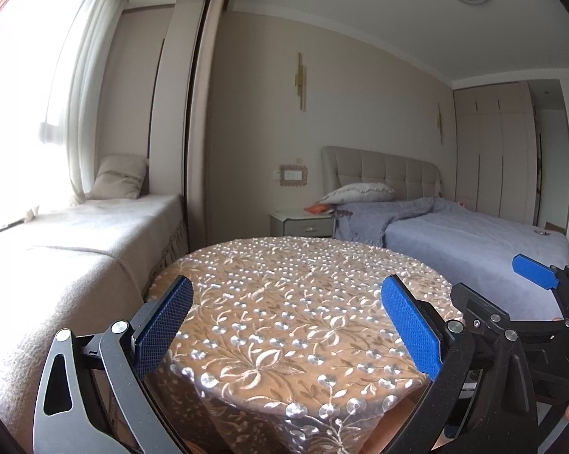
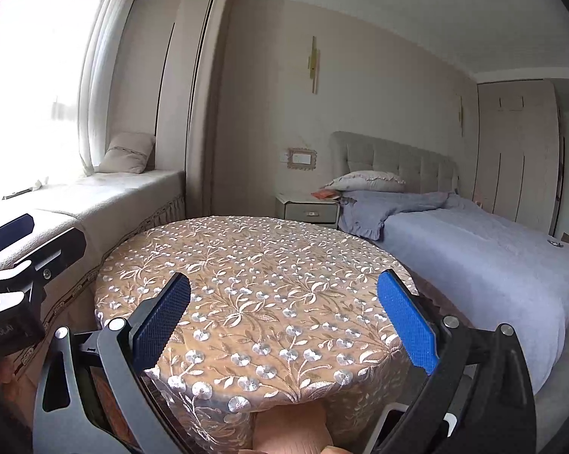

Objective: Collect trash

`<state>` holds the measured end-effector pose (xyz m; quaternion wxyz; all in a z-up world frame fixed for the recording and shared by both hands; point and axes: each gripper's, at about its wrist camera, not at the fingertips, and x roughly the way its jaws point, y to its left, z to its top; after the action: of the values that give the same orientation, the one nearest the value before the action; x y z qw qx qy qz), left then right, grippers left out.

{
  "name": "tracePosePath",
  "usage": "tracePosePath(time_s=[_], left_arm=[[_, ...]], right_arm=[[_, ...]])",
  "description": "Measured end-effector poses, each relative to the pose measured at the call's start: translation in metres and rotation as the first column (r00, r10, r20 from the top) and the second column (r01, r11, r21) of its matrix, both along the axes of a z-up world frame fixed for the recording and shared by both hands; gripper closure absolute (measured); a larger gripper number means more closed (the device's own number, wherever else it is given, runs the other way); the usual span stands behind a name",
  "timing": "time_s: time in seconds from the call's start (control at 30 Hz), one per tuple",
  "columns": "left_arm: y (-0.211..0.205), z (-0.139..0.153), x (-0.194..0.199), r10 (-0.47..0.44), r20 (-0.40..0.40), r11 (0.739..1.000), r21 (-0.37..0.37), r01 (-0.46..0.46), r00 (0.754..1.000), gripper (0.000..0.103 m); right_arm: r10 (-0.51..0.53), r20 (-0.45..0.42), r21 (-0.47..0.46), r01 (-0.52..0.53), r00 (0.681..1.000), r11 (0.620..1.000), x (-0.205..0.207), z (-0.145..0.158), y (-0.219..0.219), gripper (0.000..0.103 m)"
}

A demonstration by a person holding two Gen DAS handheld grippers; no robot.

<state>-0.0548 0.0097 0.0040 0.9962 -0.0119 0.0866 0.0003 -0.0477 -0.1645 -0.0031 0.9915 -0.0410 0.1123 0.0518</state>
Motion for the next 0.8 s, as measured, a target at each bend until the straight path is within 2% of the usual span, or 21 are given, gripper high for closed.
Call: tracePosePath(time_s=[0.8], left_arm=[[-0.0017,-0.0021,-0.0012,-0.008,-0.004,1.000,0.009,0.008,1.000,0.005]], right_arm=[[-0.001,-0.028,-0.008,0.001,1.000,1.000,0.0039,-0.0034,0.0099,0.005]])
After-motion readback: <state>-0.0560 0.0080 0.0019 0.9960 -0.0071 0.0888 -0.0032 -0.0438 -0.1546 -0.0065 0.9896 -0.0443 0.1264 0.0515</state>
